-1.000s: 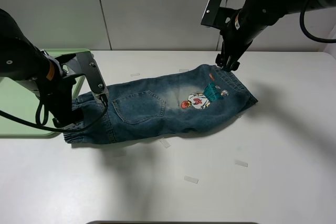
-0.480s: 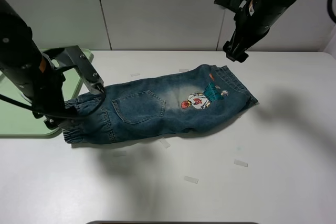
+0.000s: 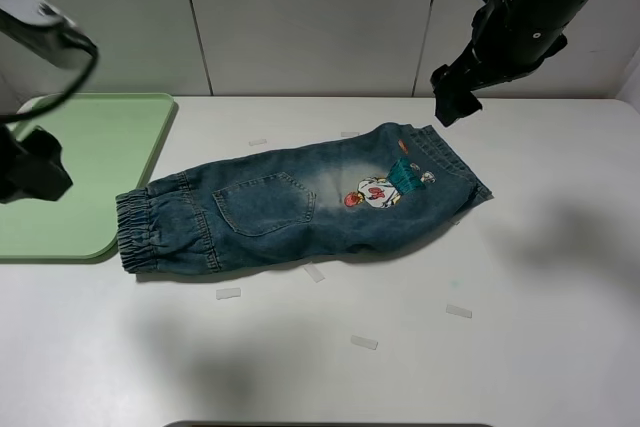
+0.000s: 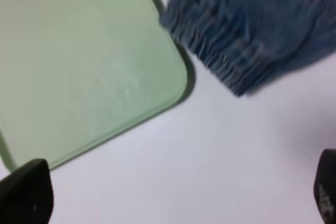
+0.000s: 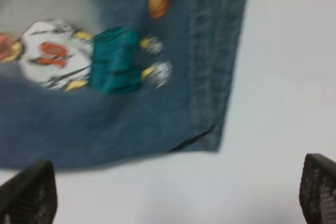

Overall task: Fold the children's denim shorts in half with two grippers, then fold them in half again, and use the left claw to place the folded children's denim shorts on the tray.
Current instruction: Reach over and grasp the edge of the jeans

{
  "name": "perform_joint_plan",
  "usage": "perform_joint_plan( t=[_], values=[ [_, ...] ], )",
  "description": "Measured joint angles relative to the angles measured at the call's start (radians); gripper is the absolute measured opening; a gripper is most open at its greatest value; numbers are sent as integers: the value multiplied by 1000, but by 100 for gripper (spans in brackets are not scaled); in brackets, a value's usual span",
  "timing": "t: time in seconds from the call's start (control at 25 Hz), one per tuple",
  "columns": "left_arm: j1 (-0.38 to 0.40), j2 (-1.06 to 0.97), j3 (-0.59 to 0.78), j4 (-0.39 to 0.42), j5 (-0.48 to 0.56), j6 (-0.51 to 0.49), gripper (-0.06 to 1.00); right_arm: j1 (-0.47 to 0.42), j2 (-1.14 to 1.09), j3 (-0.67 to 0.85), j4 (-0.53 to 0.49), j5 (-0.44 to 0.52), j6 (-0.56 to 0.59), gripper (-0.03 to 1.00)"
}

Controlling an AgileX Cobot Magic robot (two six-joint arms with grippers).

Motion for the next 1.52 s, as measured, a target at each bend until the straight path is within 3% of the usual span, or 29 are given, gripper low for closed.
perform_joint_plan(
  t=[0.4,0.76,1.04,1.52],
  values=[
    [0,-429,45,-15,149,-55,99,0,0,-2,128,62,5,70],
    [0,-827,231,-135,170,-76,99,0,0,-2,141,62,28,70],
    [0,-968,352,-196,163,-77,99,0,0,-2,145,58,32,70],
    [0,-1012,396,-223,90,-77,96,0,0,-2,148,46,39,70]
  ],
)
